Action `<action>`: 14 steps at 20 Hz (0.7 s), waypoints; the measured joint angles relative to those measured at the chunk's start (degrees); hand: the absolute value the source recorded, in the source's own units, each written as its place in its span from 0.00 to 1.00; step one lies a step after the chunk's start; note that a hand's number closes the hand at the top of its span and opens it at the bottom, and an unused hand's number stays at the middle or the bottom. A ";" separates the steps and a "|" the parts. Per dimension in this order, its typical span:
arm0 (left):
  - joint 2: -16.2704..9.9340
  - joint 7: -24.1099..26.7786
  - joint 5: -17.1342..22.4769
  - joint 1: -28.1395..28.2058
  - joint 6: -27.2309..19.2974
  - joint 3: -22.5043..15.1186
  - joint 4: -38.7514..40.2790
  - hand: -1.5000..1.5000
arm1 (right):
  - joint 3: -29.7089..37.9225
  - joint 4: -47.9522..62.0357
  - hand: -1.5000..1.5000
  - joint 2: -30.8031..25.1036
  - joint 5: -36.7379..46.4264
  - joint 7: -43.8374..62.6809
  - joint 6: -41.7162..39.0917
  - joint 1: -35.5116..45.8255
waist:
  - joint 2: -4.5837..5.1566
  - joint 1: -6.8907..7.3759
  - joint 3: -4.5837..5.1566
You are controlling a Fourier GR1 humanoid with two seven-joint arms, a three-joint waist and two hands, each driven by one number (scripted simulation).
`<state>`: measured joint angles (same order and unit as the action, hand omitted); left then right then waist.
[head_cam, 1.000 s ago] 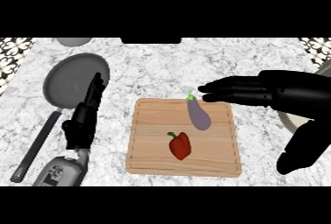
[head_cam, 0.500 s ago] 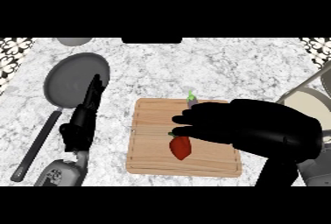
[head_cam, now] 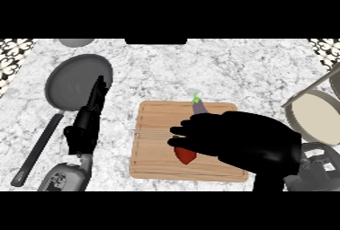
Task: Pick the bell pepper from the cutting board and place it in the tiered basket
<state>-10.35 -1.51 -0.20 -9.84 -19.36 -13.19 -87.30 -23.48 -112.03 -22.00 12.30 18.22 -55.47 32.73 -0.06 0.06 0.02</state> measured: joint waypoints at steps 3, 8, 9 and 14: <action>-0.15 -0.69 -0.40 0.49 0.81 0.39 -1.03 0.50 | -0.67 -0.98 0.00 -0.45 2.60 -0.13 -0.65 -1.38 | 0.01 0.02 0.00; 0.32 0.53 -0.44 0.70 2.54 1.87 -0.08 0.50 | -1.43 -0.88 0.00 -1.06 9.16 -3.78 -1.04 -2.24 | 0.06 0.12 -0.02; 0.29 0.10 -0.57 1.01 2.85 1.98 -0.61 0.50 | -1.25 -0.55 0.00 -1.49 10.51 -5.07 -1.13 -2.35 | 0.06 0.14 -0.02; 1.76 -1.15 -2.28 0.94 2.73 2.05 -1.48 0.50 | -2.07 0.94 0.00 -2.03 17.21 -10.50 -0.24 -2.64 | 0.08 0.18 -0.03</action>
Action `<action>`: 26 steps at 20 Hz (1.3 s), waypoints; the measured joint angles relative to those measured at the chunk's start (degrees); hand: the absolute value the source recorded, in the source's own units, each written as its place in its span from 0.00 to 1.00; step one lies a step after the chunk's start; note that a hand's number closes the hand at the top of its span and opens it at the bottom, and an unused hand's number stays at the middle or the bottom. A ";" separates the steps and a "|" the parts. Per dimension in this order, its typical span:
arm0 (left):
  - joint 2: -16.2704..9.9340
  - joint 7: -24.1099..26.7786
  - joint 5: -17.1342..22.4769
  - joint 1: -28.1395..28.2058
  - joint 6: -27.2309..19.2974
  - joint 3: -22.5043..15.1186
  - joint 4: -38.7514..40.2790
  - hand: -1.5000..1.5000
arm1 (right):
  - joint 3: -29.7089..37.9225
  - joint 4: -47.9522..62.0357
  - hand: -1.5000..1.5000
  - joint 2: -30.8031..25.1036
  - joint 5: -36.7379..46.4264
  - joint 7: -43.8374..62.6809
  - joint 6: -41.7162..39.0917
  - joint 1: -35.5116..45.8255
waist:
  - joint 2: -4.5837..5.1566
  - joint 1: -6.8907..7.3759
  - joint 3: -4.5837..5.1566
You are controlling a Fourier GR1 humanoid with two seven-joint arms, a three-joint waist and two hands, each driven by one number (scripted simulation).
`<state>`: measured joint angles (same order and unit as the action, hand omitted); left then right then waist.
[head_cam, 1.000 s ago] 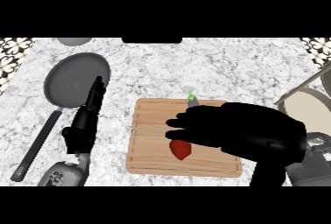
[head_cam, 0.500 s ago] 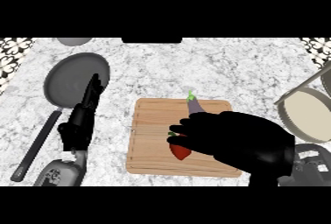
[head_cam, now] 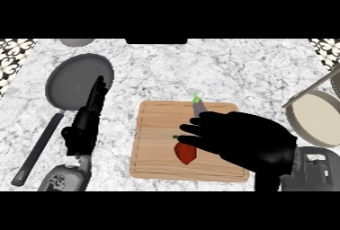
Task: Pick the bell pepper from the cutting board and place it in the tiered basket
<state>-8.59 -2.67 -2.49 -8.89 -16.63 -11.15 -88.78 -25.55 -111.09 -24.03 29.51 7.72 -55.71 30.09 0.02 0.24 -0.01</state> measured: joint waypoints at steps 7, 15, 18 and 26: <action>0.18 -0.45 -0.45 0.18 1.34 1.22 -0.92 0.50 | -5.18 2.71 0.00 -0.20 10.32 -9.50 6.04 0.35 | 0.01 0.12 -0.01; 2.18 -0.16 -2.67 0.71 1.01 1.35 -0.83 0.50 | -5.73 8.30 0.00 2.04 19.92 -13.69 11.99 -1.17 | -0.01 0.03 0.01; 2.21 0.37 -2.56 1.14 1.96 2.02 -0.83 0.50 | -4.86 10.54 0.00 2.90 22.23 -15.00 13.36 -1.97 | 0.00 -0.01 0.01; 2.78 0.91 -3.17 2.60 3.21 3.09 -1.56 0.50 | -3.13 16.90 0.00 4.86 26.27 -20.22 14.26 -2.81 | -0.02 -0.03 0.01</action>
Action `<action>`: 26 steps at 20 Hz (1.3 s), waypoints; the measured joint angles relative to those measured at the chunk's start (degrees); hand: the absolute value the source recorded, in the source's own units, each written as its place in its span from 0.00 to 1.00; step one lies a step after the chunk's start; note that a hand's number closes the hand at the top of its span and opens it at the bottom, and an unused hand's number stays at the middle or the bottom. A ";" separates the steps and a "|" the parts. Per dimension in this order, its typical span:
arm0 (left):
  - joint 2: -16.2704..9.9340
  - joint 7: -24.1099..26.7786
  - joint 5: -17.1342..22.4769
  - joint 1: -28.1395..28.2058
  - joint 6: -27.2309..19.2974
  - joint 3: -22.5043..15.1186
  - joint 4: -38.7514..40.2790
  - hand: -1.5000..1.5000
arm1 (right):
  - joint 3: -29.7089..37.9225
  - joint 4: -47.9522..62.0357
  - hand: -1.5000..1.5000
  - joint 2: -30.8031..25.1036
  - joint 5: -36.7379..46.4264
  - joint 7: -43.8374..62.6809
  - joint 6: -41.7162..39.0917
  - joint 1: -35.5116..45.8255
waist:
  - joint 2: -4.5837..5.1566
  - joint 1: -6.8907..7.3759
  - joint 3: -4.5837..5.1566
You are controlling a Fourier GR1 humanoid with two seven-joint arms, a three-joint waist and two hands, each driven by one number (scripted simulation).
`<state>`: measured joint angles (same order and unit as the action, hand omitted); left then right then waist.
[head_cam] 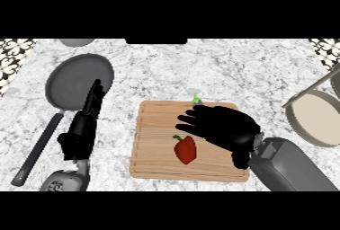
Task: Pick the bell pepper from the cutting board and place it in the tiered basket
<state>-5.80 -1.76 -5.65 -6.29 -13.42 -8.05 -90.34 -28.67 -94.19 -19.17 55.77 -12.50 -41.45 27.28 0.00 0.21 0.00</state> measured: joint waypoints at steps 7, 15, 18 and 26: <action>1.50 -0.87 -1.31 -1.49 0.25 0.63 1.10 0.50 | 0.35 3.55 0.00 3.41 3.47 -4.04 1.67 -0.91 | 0.00 -0.05 0.00; 1.94 -0.18 -1.74 -1.62 1.62 1.84 1.38 0.50 | 0.18 5.18 0.00 6.40 7.72 -5.65 0.97 -2.63 | -0.02 -0.09 0.01; 2.43 -0.94 -2.47 -1.39 1.46 1.75 0.44 0.50 | 0.31 6.09 0.00 8.26 9.24 -5.39 0.66 -2.64 | -0.02 -0.07 0.00; 2.79 0.34 -2.38 -0.75 2.92 2.73 1.55 0.50 | 0.41 10.77 0.00 12.53 13.23 -5.28 1.47 -1.65 | -0.01 -0.05 0.01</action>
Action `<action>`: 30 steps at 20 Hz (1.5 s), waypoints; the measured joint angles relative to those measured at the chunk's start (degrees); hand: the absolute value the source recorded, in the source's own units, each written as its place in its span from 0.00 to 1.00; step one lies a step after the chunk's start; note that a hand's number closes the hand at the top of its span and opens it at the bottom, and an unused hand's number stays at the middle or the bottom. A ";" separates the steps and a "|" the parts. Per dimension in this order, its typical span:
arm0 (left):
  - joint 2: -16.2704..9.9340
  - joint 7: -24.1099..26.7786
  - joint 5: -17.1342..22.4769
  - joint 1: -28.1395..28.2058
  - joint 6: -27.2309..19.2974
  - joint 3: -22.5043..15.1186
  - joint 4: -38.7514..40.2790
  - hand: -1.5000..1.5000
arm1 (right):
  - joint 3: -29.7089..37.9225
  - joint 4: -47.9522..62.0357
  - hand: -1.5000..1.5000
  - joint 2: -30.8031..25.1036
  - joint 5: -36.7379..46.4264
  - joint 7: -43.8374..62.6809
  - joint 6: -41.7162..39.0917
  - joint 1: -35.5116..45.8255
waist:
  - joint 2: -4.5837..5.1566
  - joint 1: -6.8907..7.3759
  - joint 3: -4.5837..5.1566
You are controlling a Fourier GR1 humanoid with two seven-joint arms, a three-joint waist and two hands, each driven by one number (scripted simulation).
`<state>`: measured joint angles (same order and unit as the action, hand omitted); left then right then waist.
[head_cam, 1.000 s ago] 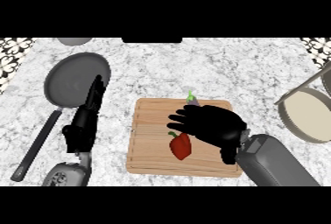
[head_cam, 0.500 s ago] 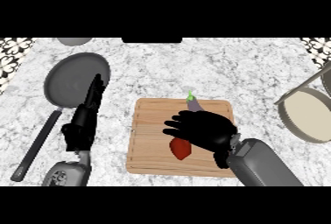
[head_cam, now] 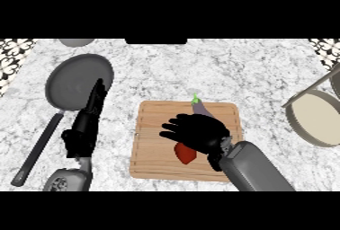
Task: Pick the bell pepper from the cutting board and place it in the tiered basket
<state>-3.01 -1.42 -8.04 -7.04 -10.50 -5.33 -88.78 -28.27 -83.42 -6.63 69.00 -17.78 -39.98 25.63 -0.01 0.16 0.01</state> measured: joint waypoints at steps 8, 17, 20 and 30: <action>0.30 -0.60 -0.31 -0.31 0.74 0.76 -0.74 0.50 | 1.07 4.95 0.00 2.02 2.71 -2.48 3.22 -0.66 | 0.01 0.02 0.00; 1.48 -0.30 -1.50 0.08 0.22 0.61 -0.77 0.50 | 2.20 9.09 0.00 4.51 5.02 -3.93 5.39 -1.24 | 0.02 0.00 0.00; 1.37 -0.63 -1.44 -0.69 0.60 1.17 -0.07 0.50 | 2.88 9.71 0.00 4.72 5.26 -4.80 6.73 -2.28 | 0.01 -0.05 -0.01; 1.59 -0.63 -1.65 -1.97 0.26 1.49 0.95 0.50 | 0.67 14.28 1.00 6.34 6.55 -5.72 22.01 -3.48 | -0.01 -0.01 0.03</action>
<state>-1.42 -2.05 -9.68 -9.01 -10.24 -3.84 -87.83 -27.60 -69.14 -0.30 75.55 -23.50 -17.96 22.15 -0.02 0.15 0.03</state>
